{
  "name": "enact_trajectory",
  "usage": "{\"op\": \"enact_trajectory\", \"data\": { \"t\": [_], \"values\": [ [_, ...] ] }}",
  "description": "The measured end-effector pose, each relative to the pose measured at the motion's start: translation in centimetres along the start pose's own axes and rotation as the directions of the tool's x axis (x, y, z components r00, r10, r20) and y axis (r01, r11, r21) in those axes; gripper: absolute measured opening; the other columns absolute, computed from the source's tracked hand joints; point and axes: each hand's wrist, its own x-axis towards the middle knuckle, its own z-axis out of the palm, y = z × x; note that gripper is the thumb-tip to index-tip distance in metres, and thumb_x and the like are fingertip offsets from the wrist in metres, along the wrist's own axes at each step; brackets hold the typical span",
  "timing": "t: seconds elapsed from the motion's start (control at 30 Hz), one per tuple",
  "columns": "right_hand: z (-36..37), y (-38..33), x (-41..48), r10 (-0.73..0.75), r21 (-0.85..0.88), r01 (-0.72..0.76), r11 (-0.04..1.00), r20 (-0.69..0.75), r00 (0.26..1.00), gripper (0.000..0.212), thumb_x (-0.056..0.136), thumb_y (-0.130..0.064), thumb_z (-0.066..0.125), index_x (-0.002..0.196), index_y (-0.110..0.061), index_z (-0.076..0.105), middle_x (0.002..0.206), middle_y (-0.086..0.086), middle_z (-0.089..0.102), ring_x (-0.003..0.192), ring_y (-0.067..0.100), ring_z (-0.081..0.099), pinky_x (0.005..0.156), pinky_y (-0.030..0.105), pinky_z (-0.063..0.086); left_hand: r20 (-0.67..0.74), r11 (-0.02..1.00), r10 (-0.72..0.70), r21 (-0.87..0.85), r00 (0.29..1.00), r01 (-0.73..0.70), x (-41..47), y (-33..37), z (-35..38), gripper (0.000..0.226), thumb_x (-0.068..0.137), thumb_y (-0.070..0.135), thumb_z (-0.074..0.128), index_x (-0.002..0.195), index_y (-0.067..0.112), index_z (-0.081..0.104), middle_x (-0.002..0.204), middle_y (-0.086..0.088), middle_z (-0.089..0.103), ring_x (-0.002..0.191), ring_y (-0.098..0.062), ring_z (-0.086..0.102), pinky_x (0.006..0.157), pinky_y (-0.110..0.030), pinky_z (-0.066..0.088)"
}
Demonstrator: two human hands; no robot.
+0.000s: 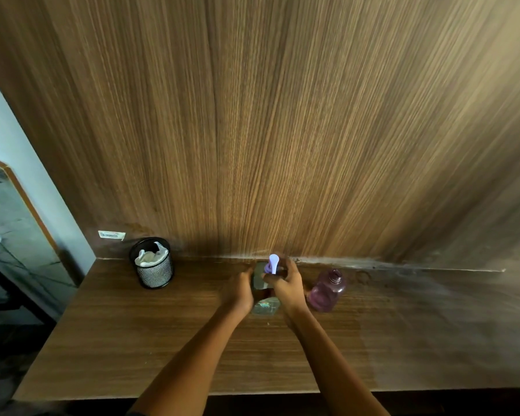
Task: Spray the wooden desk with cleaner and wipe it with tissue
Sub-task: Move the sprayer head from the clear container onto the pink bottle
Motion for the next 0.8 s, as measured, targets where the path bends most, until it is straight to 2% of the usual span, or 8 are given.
{"op": "enact_trajectory", "data": {
  "t": [0.1, 0.23, 0.33, 0.4, 0.57, 0.63, 0.73, 0.8],
  "values": [
    [0.2, -0.1, -0.2, -0.025, -0.014, 0.024, 1.0, -0.059, 0.998, 0.043, 0.067, -0.012, 0.079, 0.095, -0.024, 0.049, 0.109, 0.014, 0.057, 0.1, 0.026, 0.061, 0.083, 0.042, 0.057, -0.007, 0.998, -0.027, -0.058, 1.0, 0.027, 0.3, -0.5, 0.4, 0.036, 0.092, 0.033, 0.046, 0.122, 0.016, 0.055, 0.107, -0.009, 0.068, 0.093, -0.022, 0.067, 0.081, -0.041, 0.056],
    [0.3, 0.2, 0.1, -0.051, -0.079, 0.043, 0.996, -0.101, 0.994, 0.029, 0.073, -0.009, 0.074, 0.087, -0.024, 0.053, 0.099, 0.012, 0.065, 0.093, 0.025, 0.065, 0.08, 0.046, 0.057, 0.005, 0.998, 0.034, 0.056, 0.999, -0.034, -0.2, 0.2, -0.2, 0.051, 0.091, 0.028, 0.051, 0.139, 0.021, 0.036, 0.118, -0.009, 0.063, 0.099, -0.023, 0.065, 0.082, -0.035, 0.055],
    [-0.2, 0.2, 0.2, -0.016, -0.026, 0.015, 1.0, -0.046, 0.999, 0.03, 0.077, -0.004, 0.07, 0.101, -0.016, 0.056, 0.105, 0.013, 0.067, 0.097, 0.026, 0.066, 0.084, 0.047, 0.056, 0.005, 0.997, 0.034, 0.065, 0.999, -0.034, -0.1, 0.0, 0.0, 0.055, 0.092, 0.026, 0.05, 0.143, 0.022, 0.029, 0.123, -0.01, 0.061, 0.1, -0.02, 0.064, 0.08, -0.029, 0.055],
    [-0.3, 0.2, 0.2, -0.006, 0.013, 0.006, 1.0, -0.021, 1.0, 0.036, 0.079, -0.001, 0.067, 0.112, -0.007, 0.055, 0.107, 0.014, 0.066, 0.099, 0.027, 0.066, 0.084, 0.046, 0.056, 0.011, 0.999, 0.023, 0.047, 1.0, -0.024, 0.1, -0.2, 0.1, 0.057, 0.091, 0.028, 0.053, 0.143, 0.025, 0.029, 0.121, -0.009, 0.063, 0.1, -0.02, 0.065, 0.082, -0.032, 0.056],
    [-0.5, 0.0, 0.0, 0.015, 0.058, -0.015, 0.998, -0.005, 1.0, 0.031, 0.08, 0.006, 0.059, 0.111, 0.005, 0.058, 0.093, 0.014, 0.066, 0.086, 0.025, 0.065, 0.066, 0.028, 0.056, 0.009, 0.999, 0.022, 0.03, 1.0, -0.022, 0.3, -0.5, 0.2, 0.063, 0.087, 0.032, 0.057, 0.143, 0.026, 0.028, 0.121, -0.01, 0.063, 0.099, -0.022, 0.065, 0.082, -0.037, 0.057],
    [-0.4, -0.1, -0.1, 0.036, 0.079, -0.036, 0.996, 0.001, 0.999, 0.033, 0.078, 0.008, 0.059, 0.112, 0.003, 0.058, 0.093, 0.013, 0.065, 0.086, 0.025, 0.064, 0.063, 0.028, 0.056, 0.006, 0.999, 0.032, 0.017, 0.999, -0.032, 0.2, -0.5, 0.2, 0.063, 0.087, 0.032, 0.057, 0.143, 0.027, 0.028, 0.122, -0.011, 0.062, 0.102, -0.023, 0.064, 0.083, -0.04, 0.056],
    [0.1, 0.2, 0.2, 0.039, 0.045, -0.037, 0.998, -0.04, 0.998, 0.053, 0.066, -0.011, 0.074, 0.114, -0.011, 0.051, 0.109, 0.016, 0.06, 0.098, 0.028, 0.063, 0.079, 0.04, 0.058, -0.009, 0.999, 0.029, 0.018, 1.0, -0.029, 0.2, -0.5, 0.2, 0.059, 0.088, 0.032, 0.055, 0.142, 0.027, 0.031, 0.123, -0.011, 0.062, 0.102, -0.024, 0.064, 0.084, -0.041, 0.056],
    [0.6, 0.3, 0.2, 0.017, -0.003, -0.017, 1.0, -0.097, 0.995, 0.048, 0.065, -0.016, 0.079, 0.105, -0.018, 0.052, 0.109, 0.013, 0.059, 0.097, 0.025, 0.062, 0.082, 0.042, 0.057, -0.008, 0.996, 0.037, 0.078, 0.999, -0.036, 0.2, -0.2, 0.0, 0.056, 0.091, 0.029, 0.051, 0.142, 0.024, 0.029, 0.125, -0.011, 0.061, 0.104, -0.023, 0.063, 0.086, -0.036, 0.055]
  ]
}}
